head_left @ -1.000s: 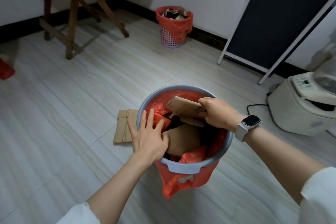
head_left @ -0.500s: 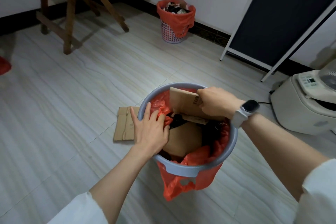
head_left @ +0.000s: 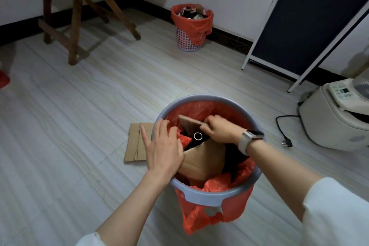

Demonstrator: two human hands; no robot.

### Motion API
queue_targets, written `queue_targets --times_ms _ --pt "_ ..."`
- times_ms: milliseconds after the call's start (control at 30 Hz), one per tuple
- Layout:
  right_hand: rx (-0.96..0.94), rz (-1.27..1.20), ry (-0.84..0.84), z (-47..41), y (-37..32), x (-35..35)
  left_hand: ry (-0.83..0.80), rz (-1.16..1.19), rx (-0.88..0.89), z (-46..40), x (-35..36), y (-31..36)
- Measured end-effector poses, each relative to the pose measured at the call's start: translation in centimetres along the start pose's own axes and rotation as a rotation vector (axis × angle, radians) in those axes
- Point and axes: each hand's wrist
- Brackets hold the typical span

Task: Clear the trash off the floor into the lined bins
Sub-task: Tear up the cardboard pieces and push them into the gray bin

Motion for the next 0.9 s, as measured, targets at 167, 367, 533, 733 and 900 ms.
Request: queue_targets --times_ms 167,367,533,733,900 --pt "-0.206 0.112 0.07 2.3 -0.2 0.6 -0.053 0.061 -0.073 -0.2 0.3 0.1" --pt "-0.145 0.111 -0.089 2.1 0.0 2.7 -0.147 0.021 -0.104 -0.2 -0.1 0.2" --pt "-0.135 0.007 -0.134 2.3 -0.7 2.4 -0.281 0.012 -0.091 -0.3 -1.2 0.2" --pt "-0.187 -0.043 -0.017 4.2 -3.5 -1.9 -0.294 0.156 -0.223 -2.4 -6.8 -4.3" --pt "-0.267 -0.073 0.132 2.3 -10.8 -3.4 -0.164 0.1 -0.313 -4.2 -11.3 -12.0"
Point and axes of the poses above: each hand's wrist, its own z-axis away from the middle knuckle, its own x-axis out of the palm, y = z × x, and after that the axes turned 8 degrees about -z, right-handed
